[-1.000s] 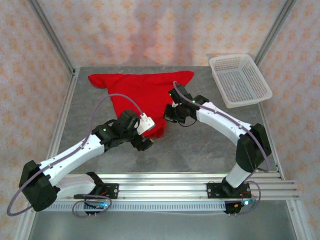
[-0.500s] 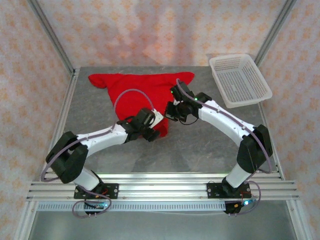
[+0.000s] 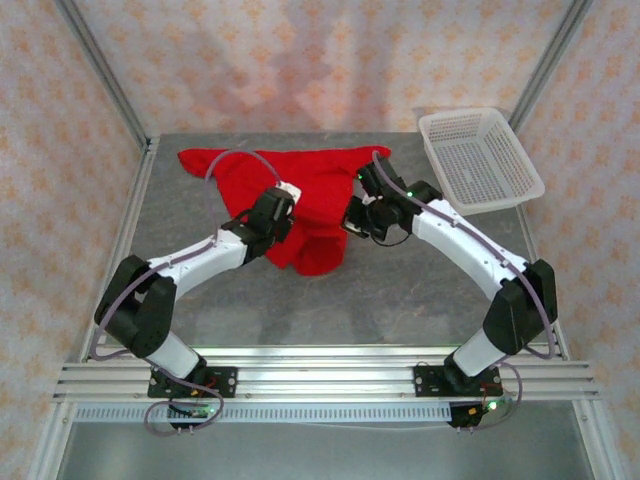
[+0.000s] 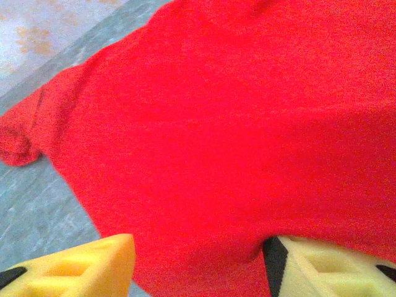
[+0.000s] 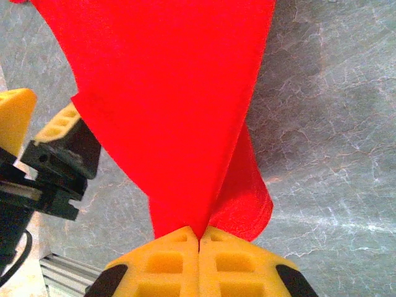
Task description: Fold the inside-out t-shirt
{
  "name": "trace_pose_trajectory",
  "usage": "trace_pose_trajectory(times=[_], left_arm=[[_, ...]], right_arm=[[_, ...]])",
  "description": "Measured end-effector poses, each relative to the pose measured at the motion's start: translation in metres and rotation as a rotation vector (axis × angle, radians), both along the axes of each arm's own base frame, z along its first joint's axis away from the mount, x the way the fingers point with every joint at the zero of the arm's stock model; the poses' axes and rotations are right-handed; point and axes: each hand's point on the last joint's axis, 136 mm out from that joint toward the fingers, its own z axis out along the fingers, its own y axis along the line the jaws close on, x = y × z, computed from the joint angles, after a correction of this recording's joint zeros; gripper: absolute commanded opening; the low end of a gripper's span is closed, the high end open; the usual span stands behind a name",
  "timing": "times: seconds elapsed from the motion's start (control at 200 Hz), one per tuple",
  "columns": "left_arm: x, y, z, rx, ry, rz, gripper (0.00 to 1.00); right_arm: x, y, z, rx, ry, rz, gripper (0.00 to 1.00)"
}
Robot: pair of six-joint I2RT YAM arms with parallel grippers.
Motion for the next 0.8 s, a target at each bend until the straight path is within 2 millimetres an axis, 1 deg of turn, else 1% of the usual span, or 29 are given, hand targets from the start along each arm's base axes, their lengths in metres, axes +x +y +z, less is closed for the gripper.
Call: trace_pose_trajectory(times=[0.045,0.07,0.14,0.205,0.295,0.345,0.51,0.555,0.615,0.645,0.691,0.801], left_arm=[[0.003,0.004,0.002,0.003,-0.003,0.007,0.72],[0.004,0.006,0.004,-0.002,-0.006,0.013,0.74],[0.009,0.003,0.007,-0.026,-0.005,-0.007,0.82],[0.012,-0.010,0.011,-0.077,0.008,-0.078,0.91],[0.003,-0.037,0.012,-0.175,0.043,-0.209,1.00],[-0.006,-0.047,0.015,-0.219,0.054,-0.265,1.00],[-0.057,-0.069,0.028,-0.272,0.047,-0.398,1.00],[-0.071,-0.081,0.027,-0.273,0.041,-0.429,1.00],[-0.081,-0.092,0.021,-0.262,0.038,-0.444,1.00],[-0.084,-0.097,0.016,-0.256,0.041,-0.442,1.00],[-0.083,-0.101,0.006,-0.247,0.048,-0.421,1.00],[-0.065,-0.103,-0.022,-0.204,0.049,-0.332,1.00]], right_arm=[[0.000,0.000,0.001,0.005,0.000,0.004,0.00],[-0.001,0.001,0.001,0.007,0.001,0.006,0.00],[-0.002,0.002,0.002,0.013,0.004,0.010,0.00],[-0.002,0.002,0.002,0.015,0.006,0.012,0.00],[0.000,0.000,0.002,0.016,0.006,0.004,0.00],[0.002,-0.002,0.002,0.016,0.006,-0.004,0.00],[0.006,-0.008,0.002,0.020,0.011,-0.029,0.00],[0.006,-0.007,0.003,0.021,0.011,-0.031,0.00],[0.007,-0.006,0.005,0.025,0.009,-0.030,0.00],[0.007,-0.006,0.006,0.028,0.006,-0.028,0.00],[0.009,-0.004,0.009,0.034,0.001,-0.027,0.00],[0.011,-0.002,0.015,0.046,-0.008,-0.023,0.00]])
